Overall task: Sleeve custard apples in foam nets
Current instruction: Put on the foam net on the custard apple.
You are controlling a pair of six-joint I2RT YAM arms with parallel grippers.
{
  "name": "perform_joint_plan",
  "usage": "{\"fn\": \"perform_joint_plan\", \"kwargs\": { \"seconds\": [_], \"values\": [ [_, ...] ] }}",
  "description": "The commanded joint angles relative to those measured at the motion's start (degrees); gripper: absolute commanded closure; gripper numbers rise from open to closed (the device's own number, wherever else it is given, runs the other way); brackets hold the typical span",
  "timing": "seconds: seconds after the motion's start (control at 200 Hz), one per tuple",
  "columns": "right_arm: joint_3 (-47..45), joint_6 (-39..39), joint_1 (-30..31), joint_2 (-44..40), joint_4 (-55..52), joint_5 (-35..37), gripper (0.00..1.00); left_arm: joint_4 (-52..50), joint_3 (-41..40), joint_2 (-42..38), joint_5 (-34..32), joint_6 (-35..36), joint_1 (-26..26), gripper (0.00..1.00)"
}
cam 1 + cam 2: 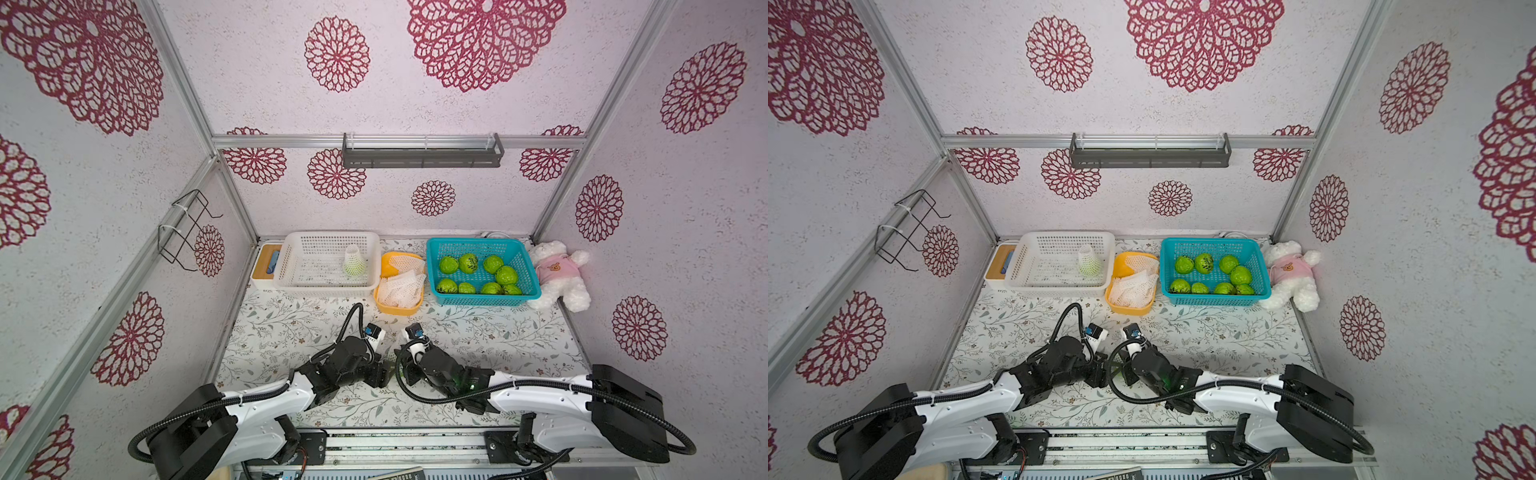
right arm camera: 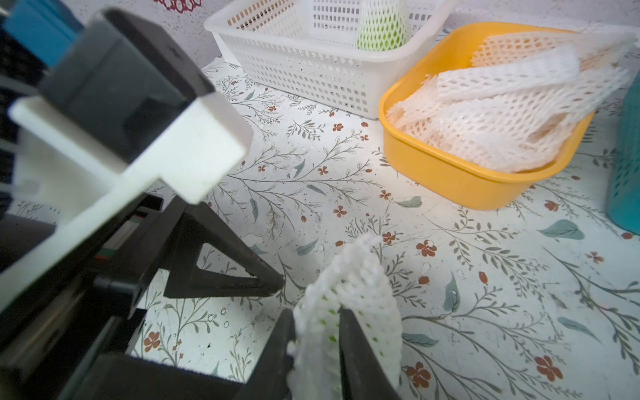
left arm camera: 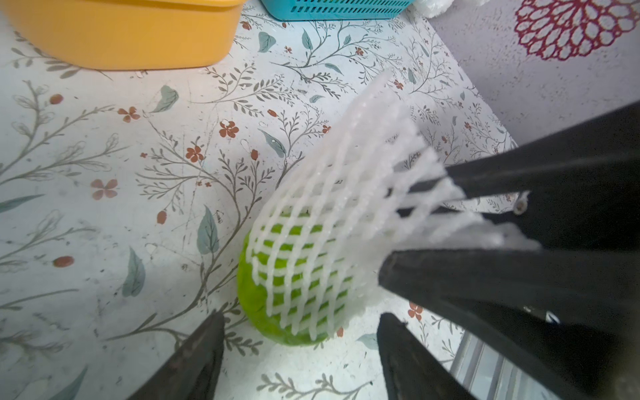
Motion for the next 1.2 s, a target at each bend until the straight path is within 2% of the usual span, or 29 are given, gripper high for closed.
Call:
{"fn": "perform_joint_plan", "kwargs": {
  "seconds": [0.0,0.145,0.295,0.525,0.685,0.971,1.196],
  "values": [
    [0.5,1.6,0.3,0.5,1.0,0.6,0.75,3.1,1.8,2.3,-0.9,1.1,-0.7,0.34],
    [0.7,2.3,0.3,1.2,1.2,0.4,0.75,4.4,2.7,4.4,-1.4,1.4,-1.0,0.49],
    [0.6,2.8,0.3,1.1,1.1,0.8,0.75,3.7,3.1,5.3,-2.1,1.2,-1.0,0.72],
    [0.6,3.0,0.3,1.0,0.5,2.2,0.72,1.0,2.8,3.6,-4.0,-0.2,-1.0,0.87],
    [0.7,3.5,0.3,1.1,0.2,3.3,0.64,-0.6,2.8,3.6,-6.8,-1.2,-1.0,1.0],
    [-1.7,4.3,0.3,-5.4,0.2,4.6,0.43,-2.7,5.8,8.0,-7.0,-1.6,-0.6,1.0],
    [-4.4,5.9,-0.6,-15.4,-2.1,7.2,0.38,-3.4,7.4,10.2,-6.3,-1.5,-0.3,1.0]
  ]
}}
